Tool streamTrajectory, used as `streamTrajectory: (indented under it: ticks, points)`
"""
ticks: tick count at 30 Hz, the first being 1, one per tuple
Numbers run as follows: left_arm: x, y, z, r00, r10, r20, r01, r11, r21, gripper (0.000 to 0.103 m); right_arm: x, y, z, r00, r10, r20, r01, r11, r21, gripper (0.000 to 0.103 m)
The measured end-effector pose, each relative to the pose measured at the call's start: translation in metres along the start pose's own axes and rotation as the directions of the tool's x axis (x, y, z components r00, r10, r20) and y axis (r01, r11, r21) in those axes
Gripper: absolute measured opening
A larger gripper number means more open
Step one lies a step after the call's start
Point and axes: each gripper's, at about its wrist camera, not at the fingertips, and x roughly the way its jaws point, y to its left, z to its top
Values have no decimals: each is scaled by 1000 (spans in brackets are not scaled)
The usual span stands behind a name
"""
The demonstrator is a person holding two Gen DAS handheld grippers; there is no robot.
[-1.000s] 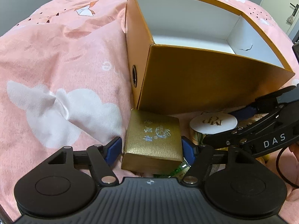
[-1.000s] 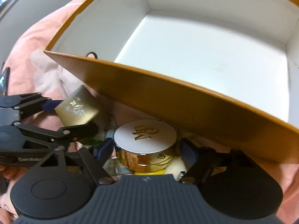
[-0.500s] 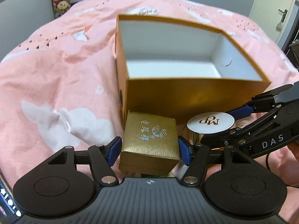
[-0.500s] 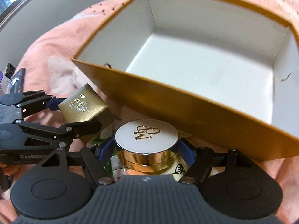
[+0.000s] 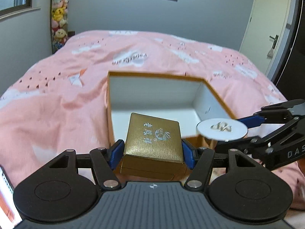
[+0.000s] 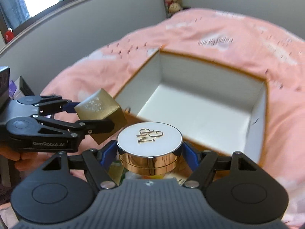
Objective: Organize rigid objects
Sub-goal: 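Lift both held items and carry them over into the orange box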
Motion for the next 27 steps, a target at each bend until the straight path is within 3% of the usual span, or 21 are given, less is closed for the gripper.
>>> streamTrajectory:
  ticks: [4,9,14,17,24,27]
  points:
    - [5,-8,15,999,-42,31,42,999,-3,73,-19,-15,13,996,-63,68,62,998,22,73]
    - [29,-18,35,998,-58,23,58,998,4,73,-19,-46,26,987,-140,78,133,988,80,73]
    - [74,-26,43,996,-51,-76,53,998,20,73,5,-85,33,981,-192,17,187,969,162,73]
    - [108,-23,42,981,-76,-178,74,997,-20,73,26,-102,34,978,-204,-34,207,960,186,73]
    - [155,-28,28,950,42,-309,-8,994,108,73,64,-124,27,968,-213,-134,238,946,220,73]
    - [162,-28,27,943,80,-322,-32,988,150,73,73,-128,25,968,-199,-152,229,948,219,73]
